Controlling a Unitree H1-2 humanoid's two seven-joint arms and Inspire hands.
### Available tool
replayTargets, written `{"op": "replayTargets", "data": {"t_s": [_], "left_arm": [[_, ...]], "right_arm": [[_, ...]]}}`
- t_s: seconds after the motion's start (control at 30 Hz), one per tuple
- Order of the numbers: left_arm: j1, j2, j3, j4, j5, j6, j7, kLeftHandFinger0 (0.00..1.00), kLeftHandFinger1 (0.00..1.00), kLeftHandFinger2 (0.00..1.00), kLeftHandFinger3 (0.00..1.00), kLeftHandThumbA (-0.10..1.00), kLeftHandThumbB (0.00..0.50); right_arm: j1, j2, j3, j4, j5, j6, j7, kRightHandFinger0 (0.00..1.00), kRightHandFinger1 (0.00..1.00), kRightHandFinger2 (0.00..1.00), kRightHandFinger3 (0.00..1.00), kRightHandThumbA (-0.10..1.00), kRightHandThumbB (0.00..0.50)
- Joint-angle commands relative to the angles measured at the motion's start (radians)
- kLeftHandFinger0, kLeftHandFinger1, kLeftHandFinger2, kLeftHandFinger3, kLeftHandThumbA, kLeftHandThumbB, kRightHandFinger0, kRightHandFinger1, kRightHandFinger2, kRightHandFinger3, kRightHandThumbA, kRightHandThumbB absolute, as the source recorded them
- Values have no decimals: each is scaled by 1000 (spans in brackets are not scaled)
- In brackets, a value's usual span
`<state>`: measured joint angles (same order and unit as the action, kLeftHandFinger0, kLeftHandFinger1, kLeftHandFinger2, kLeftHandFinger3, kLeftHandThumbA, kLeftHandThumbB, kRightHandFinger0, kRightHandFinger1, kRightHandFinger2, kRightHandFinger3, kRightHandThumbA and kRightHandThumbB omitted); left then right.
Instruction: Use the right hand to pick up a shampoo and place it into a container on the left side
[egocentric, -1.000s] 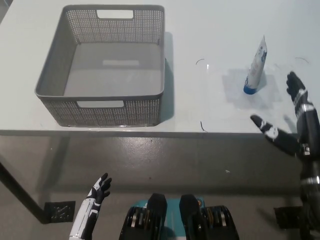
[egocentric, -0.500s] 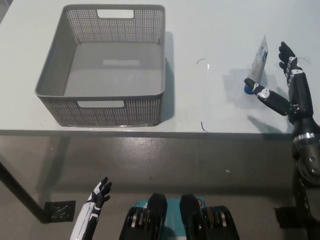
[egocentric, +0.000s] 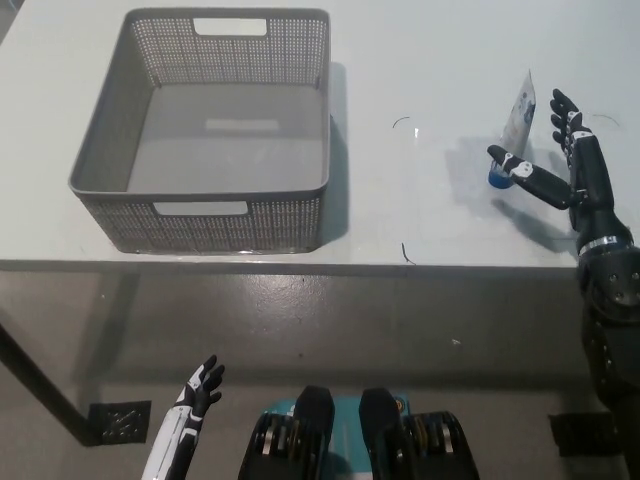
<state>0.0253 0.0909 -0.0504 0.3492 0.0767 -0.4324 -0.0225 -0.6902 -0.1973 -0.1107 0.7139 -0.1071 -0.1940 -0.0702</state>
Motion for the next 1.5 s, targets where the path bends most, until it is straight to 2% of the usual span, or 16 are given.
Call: {"op": "replayTargets", "data": {"t_s": [0.0,0.13,0.37,0.73,0.93,1.03,1.13,1.17,1.23,1.27,1.3,1.33,1.37,1.4,1.43,1.47], "left_arm": [[3,2,0,-26,-8,-38,1,1000,1000,1000,1000,1000,198],[-3,3,0,-21,-8,-38,2,1000,1000,1000,1000,1000,214],[-3,4,0,-30,-13,-38,-4,1000,1000,1000,1000,1000,190],[-14,4,-1,-29,-8,-38,-5,1000,1000,1000,1000,1000,216],[-18,4,-2,-34,-14,-38,-9,1000,1000,1000,1000,1000,219],[-22,7,-1,-32,-11,-38,-7,1000,1000,1000,1000,1000,211],[-26,6,-1,-33,-10,-38,-6,1000,1000,1000,1000,1000,216],[-27,6,-1,-33,-14,-38,-8,1000,1000,1000,1000,1000,224],[-29,7,-1,-32,-9,-38,-6,1000,1000,1000,1000,1000,225],[-28,7,-2,-33,-8,-38,-6,1000,1000,1000,1000,1000,225],[-28,5,0,-33,-11,-38,-8,1000,1000,1000,1000,1000,233],[-29,7,-1,-35,-11,-38,-8,1000,1000,1000,1000,1000,224],[-29,9,-2,-36,-12,-38,-12,1000,1000,1000,1000,1000,228],[-30,9,-2,-36,-13,-38,-13,1000,1000,1000,1000,1000,229],[-32,9,-2,-36,-17,-38,-14,1000,1000,1000,1000,1000,224],[-33,8,-1,-36,-11,-37,-10,1000,1000,1000,1000,1000,236]], "right_arm": [[-88,-25,15,38,-16,-64,-36,1000,1000,1000,1000,1000,314],[-118,-37,23,95,-12,-71,-40,1000,1000,1000,1000,1000,313],[-190,-43,43,229,-15,-109,-58,1000,1000,1000,1000,990,351],[-308,-31,81,453,-18,-131,-86,1000,1000,1000,1000,1000,382],[-354,-21,87,535,2,-126,-84,1000,1000,1000,1000,998,350],[-373,-18,87,573,6,-123,-83,1000,1000,1000,1000,1000,366],[-390,-14,67,603,32,-109,-71,1000,1000,1000,1000,960,390],[-397,-11,47,616,58,-100,-49,1000,1000,1000,1000,898,386],[-402,-11,33,643,74,-89,-21,1000,1000,1000,1000,863,351],[-402,-11,32,646,73,-89,-20,1000,1000,1000,1000,862,356],[-406,-9,17,654,87,-76,-22,1000,1000,1000,1000,775,325],[-411,-11,24,664,77,-55,-40,678,718,818,957,635,292],[-418,-11,35,675,58,-18,-81,185,218,328,459,339,263],[-419,-10,46,677,45,-11,-110,9,117,265,270,129,261],[-418,-9,50,678,41,-19,-123,2,116,307,240,-54,250],[-417,-10,49,679,43,-29,-130,0,146,442,346,-98,215]]}}
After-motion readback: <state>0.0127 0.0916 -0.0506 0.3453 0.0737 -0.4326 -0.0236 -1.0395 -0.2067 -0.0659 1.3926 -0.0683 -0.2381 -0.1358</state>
